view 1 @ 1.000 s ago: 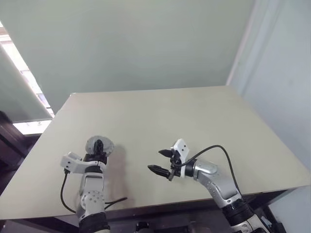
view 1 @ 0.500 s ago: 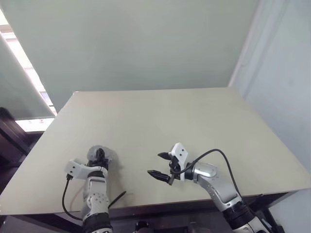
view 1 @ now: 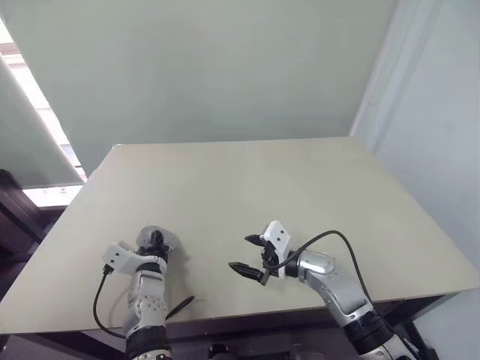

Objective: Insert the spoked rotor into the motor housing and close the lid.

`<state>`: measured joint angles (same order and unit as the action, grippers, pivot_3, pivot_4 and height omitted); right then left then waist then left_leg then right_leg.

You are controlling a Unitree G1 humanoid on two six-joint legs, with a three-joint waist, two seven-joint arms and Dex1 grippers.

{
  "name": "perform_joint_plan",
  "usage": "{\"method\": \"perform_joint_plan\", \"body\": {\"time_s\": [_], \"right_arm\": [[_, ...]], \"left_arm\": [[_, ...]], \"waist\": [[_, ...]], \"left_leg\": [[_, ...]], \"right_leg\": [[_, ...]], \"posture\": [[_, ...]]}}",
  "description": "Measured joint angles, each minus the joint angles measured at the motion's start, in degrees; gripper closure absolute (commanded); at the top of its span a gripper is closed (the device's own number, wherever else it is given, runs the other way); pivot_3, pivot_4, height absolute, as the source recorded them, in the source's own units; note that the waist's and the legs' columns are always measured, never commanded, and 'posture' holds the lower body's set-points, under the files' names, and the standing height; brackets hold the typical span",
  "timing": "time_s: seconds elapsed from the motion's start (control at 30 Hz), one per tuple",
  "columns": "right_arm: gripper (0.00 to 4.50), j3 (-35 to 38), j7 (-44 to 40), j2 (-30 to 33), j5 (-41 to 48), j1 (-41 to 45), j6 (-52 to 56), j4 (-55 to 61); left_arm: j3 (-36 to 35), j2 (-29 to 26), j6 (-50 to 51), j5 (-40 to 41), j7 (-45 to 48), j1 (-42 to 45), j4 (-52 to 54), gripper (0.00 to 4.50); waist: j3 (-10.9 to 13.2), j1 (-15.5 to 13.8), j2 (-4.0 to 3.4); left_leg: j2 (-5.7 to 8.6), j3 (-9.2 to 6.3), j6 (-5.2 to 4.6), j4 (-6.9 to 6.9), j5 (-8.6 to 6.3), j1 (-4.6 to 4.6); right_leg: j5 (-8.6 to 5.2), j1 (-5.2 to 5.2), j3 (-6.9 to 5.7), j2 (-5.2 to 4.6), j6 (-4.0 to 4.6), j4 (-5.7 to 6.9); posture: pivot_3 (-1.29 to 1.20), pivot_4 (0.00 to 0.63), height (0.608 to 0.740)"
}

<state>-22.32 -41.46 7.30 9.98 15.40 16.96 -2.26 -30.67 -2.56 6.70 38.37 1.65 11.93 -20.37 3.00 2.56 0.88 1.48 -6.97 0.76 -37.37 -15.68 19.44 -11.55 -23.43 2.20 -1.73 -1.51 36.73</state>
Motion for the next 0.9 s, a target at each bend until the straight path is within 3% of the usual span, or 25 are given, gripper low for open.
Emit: {"method": "perform_joint_plan", "body": {"time_s": [0.03,0.2,0.23,0.5,0.77,0.9], "right_arm": [[0.00,0.0,0.0,-0.1,0.0,0.0,0.0,0.0],[0.00,0.0,0.1,-0.2,-0.1,0.1,0.0,-0.1],[0.00,0.0,0.1,-0.2,-0.1,0.2,0.0,-0.1],[0.00,0.1,0.1,-0.1,-0.6,0.2,0.0,-0.2],[0.00,0.2,0.0,-0.1,-0.8,0.4,0.0,-1.1],[0.00,0.3,0.0,-0.1,-1.0,0.5,0.0,-1.9]], "left_arm": [[0.0,0.0,-0.3,-0.8,-0.9,0.1,-0.6,1.53],[-0.1,-0.2,-0.5,-1.6,-0.8,0.2,-2.3,0.15],[-0.1,-0.2,-0.5,-1.5,-0.6,0.2,-2.3,0.07],[-0.1,-0.7,-0.6,-2.3,-0.7,0.1,-2.3,0.07],[3.7,-6.9,-3.1,-18.7,-12.8,-1.5,-2.3,0.07],[4.9,-7.4,-4.3,-22.9,-15.4,-2.3,-2.3,0.07]], "waist": [[0.0,0.0,0.00],[0.0,-0.2,0.03],[0.0,-0.2,0.03],[0.0,-0.2,0.04],[0.0,-0.2,0.02],[0.0,-0.5,0.01]], "left_leg": [[0.01,0.00,0.00,0.00,0.00,0.00],[0.03,-0.02,0.00,0.00,0.00,0.04],[0.03,-0.02,0.00,0.00,0.00,0.04],[0.03,-0.02,0.00,0.01,-0.01,0.04],[0.02,-0.03,0.01,0.06,0.00,0.00],[0.03,-0.04,0.01,0.06,0.00,0.01]], "right_leg": [[0.00,0.00,0.00,0.00,0.00,0.00],[0.00,-0.02,0.00,-0.01,-0.01,-0.02],[0.00,-0.02,0.00,-0.02,-0.01,-0.03],[0.00,-0.02,-0.01,-0.02,0.00,-0.03],[0.01,-0.03,0.00,-0.01,-0.01,-0.01],[0.01,-0.04,-0.02,-0.05,-0.01,-0.01]], "posture": [[0.00,0.000,0.740],[0.00,0.000,0.740],[0.00,0.000,0.740],[0.00,0.000,0.740],[0.00,0.000,0.740],[0.00,0.000,0.740]]}}
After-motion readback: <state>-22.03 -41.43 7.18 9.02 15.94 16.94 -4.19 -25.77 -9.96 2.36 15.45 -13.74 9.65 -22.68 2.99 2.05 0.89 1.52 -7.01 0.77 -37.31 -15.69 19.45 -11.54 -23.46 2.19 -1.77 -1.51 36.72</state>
